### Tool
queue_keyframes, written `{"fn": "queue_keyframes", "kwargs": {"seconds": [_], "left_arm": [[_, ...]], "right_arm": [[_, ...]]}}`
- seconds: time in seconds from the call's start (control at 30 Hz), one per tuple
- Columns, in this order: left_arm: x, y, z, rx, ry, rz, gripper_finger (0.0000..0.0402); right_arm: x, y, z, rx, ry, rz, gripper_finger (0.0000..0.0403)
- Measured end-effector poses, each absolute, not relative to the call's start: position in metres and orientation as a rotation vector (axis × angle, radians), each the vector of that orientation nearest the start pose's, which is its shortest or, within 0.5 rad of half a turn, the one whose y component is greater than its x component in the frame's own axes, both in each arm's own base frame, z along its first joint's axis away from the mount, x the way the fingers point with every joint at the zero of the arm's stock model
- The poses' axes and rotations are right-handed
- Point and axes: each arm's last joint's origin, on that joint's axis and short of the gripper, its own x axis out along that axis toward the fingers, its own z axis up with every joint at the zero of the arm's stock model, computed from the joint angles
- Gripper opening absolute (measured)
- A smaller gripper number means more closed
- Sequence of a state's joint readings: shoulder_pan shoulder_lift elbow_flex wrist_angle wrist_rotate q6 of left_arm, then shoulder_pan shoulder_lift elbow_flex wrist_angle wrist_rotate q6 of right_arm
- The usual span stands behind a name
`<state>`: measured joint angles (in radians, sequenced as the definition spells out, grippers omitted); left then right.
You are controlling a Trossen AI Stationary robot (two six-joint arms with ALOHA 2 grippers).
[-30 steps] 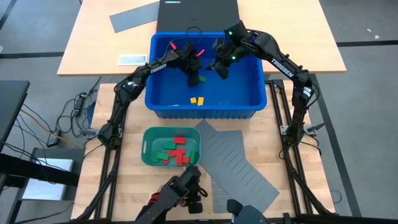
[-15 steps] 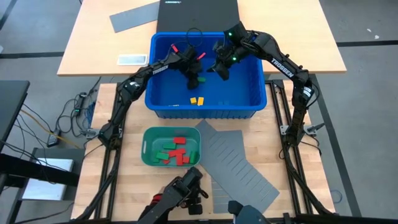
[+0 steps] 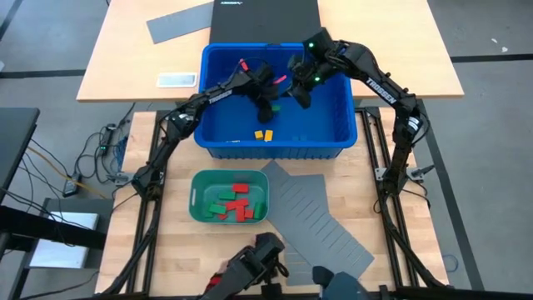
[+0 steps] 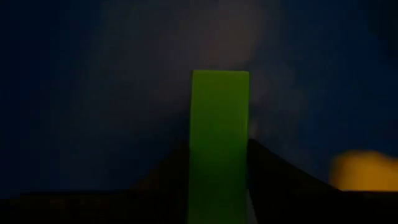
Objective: Sort Items/Unsort Items
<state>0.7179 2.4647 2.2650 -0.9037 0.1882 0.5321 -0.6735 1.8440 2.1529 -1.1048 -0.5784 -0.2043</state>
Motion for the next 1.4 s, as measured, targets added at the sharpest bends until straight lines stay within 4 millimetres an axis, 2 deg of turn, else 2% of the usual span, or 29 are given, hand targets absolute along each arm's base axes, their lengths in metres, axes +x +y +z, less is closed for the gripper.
{"fn": "queue_keyframes", "kwargs": {"seconds": [0.1,0.2,0.33,0.5,0.63,0.77,0.9,0.97,1.2,1.4], "left_arm": [[0.4,0.331,0.226,-0.03,1.012,0.171,0.0126],[0.391,0.319,0.257,-0.03,0.979,0.17,0.0126],[0.375,0.298,0.311,-0.004,0.946,0.177,0.0126],[0.349,0.253,0.377,-0.019,0.865,0.138,0.0126],[0.328,0.209,0.41,-0.121,0.876,0.049,0.0126],[0.314,0.16,0.426,-0.172,0.957,-0.069,0.0126],[0.319,0.122,0.442,-0.197,0.887,-0.128,0.0126],[0.322,0.107,0.441,-0.247,0.912,-0.14,0.0126],[0.326,0.063,0.435,-0.387,1.061,-0.121,0.0126],[0.319,0.042,0.426,-0.446,1.135,-0.118,0.0126]], "right_arm": [[0.287,-0.221,0.434,0.249,0.617,-0.05,0.0],[0.272,-0.224,0.446,0.226,0.574,-0.089,0.0],[0.25,-0.225,0.465,0.182,0.505,-0.147,0.0],[0.23,-0.225,0.482,0.139,0.441,-0.198,0.0],[0.22,-0.223,0.489,0.112,0.42,-0.218,0.0],[0.219,-0.224,0.489,0.106,0.419,-0.212,0.0],[0.219,-0.224,0.489,0.098,0.418,-0.206,0.0],[0.219,-0.224,0.489,0.101,0.415,-0.195,0.0],[0.219,-0.223,0.488,0.109,0.414,-0.178,0.0],[0.219,-0.222,0.486,0.129,0.428,-0.159,0.0]]}}
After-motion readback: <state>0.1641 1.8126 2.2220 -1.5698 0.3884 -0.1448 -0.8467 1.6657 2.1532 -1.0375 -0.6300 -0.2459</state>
